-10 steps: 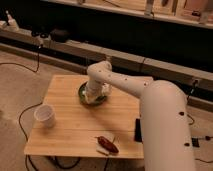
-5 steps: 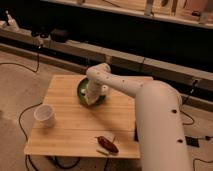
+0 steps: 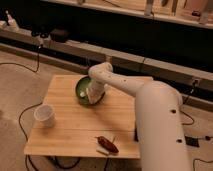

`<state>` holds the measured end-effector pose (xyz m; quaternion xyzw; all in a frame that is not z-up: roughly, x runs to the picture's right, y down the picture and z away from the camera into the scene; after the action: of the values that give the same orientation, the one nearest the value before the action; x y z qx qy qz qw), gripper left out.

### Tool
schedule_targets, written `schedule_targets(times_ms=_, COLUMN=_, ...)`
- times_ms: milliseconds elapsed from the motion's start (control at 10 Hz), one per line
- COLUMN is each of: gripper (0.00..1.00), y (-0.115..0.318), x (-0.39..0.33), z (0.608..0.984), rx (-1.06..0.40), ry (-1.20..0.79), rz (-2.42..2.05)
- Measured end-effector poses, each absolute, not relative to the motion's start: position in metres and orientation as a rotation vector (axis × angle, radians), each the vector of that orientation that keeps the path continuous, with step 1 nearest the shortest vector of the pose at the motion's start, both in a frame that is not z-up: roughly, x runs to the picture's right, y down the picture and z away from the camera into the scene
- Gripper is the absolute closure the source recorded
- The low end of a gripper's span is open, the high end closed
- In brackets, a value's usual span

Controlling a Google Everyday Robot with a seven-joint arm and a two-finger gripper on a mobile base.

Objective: Push the ceramic bowl across the table

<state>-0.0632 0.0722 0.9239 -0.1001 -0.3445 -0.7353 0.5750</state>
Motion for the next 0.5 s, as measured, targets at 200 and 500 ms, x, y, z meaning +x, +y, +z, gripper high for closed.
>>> schedule_targets(times_ms=200, gripper=1.00, y=0.0661, x=-0.0566, z=0.9237, rx=-0.242, ry=-0.796, rz=-1.717)
schedule_targets(times_ms=500, gripper=1.00, y=0.0597, x=-0.0500, z=0.9294, rx=-0.231, ry=-0.786, rz=-1.704)
